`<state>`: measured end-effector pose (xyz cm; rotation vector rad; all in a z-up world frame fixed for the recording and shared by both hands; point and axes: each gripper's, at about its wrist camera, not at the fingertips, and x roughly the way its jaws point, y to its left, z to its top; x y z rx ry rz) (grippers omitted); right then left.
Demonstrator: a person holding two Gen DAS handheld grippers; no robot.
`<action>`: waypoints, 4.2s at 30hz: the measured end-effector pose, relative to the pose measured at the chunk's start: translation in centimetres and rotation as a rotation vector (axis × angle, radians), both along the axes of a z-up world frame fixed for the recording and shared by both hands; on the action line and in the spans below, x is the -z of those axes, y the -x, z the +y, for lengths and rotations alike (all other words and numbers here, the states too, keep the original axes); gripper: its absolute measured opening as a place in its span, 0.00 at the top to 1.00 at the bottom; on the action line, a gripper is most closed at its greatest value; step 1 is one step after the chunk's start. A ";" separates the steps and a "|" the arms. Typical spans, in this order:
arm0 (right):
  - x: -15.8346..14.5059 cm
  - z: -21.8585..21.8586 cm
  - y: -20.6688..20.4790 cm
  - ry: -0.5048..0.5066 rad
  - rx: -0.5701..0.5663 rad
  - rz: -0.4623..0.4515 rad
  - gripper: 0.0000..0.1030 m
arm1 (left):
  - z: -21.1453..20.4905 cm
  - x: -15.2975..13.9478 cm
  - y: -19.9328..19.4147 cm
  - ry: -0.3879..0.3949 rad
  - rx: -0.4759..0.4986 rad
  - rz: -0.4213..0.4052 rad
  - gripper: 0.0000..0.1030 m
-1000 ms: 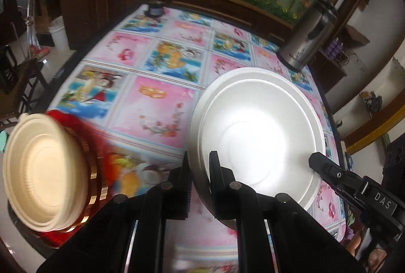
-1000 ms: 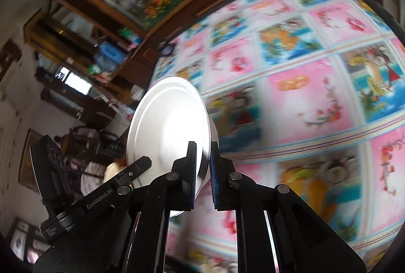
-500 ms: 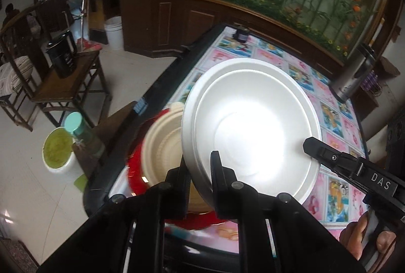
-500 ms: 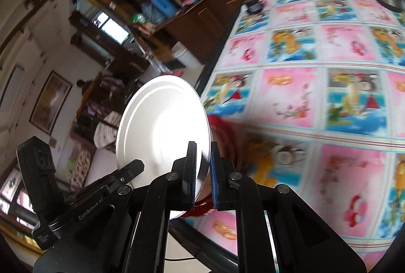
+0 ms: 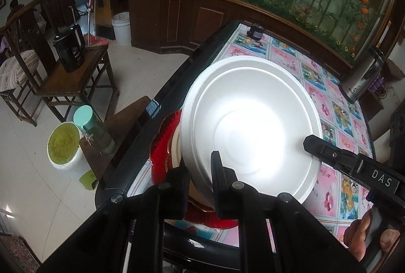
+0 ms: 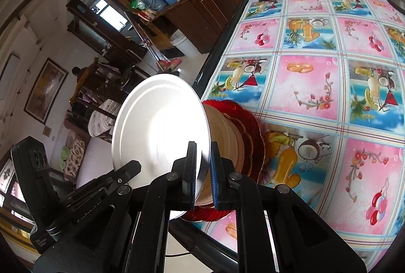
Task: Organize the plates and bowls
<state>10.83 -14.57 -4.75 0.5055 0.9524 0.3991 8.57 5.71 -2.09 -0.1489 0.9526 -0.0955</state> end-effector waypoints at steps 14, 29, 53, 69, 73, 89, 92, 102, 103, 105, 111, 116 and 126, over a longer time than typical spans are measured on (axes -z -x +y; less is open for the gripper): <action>0.1 1.0 0.1 0.010 -0.010 0.001 0.90 | 0.5 -0.2 0.4 -0.063 -0.020 -0.059 0.86; 1.1 1.7 -1.2 0.002 -0.016 0.022 0.90 | 1.0 0.7 -0.6 -0.110 -0.033 -0.075 0.86; 3.4 1.9 -3.4 0.046 -0.003 0.060 0.90 | 0.5 2.3 -1.9 -0.237 -0.023 -0.090 0.84; 2.6 2.0 -2.3 0.124 0.005 -0.013 0.90 | 1.4 0.8 -1.2 -0.338 -0.054 -0.152 0.37; 2.2 0.7 -2.0 0.109 0.033 -0.023 0.90 | 0.7 2.4 -2.1 -0.324 -0.007 -0.078 0.37; 1.2 -2.4 0.0 -0.005 0.030 -0.111 0.90 | 0.0 -1.0 1.9 -0.381 -0.028 -0.270 0.32; 1.1 -2.7 1.4 -0.017 -0.014 -0.147 0.89 | -1.2 -1.8 3.4 -0.380 -0.018 -0.347 0.25; -1.3 -4.4 8.2 0.072 -0.005 -0.371 0.46 | -4.1 -1.9 6.1 -0.345 -0.030 -0.371 0.22; -1.7 -4.3 9.3 0.104 0.002 -0.419 0.45 | -4.1 -2.0 6.3 -0.333 -0.036 -0.366 0.22; -2.3 -4.0 11.0 0.157 0.012 -0.500 0.37 | -4.1 -2.1 6.8 -0.309 -0.048 -0.360 0.22; -3.2 -4.4 15.2 0.209 0.091 -0.676 0.19 | -4.2 -2.7 8.8 -0.282 -0.076 -0.377 0.22; -2.8 -5.4 15.8 0.148 0.128 -0.641 0.19 | -4.5 -3.2 10.2 -0.275 -0.077 -0.398 0.22; -2.9 -2.9 17.5 0.214 0.032 -0.679 0.19 | -4.9 -3.7 11.7 -0.271 -0.074 -0.423 0.21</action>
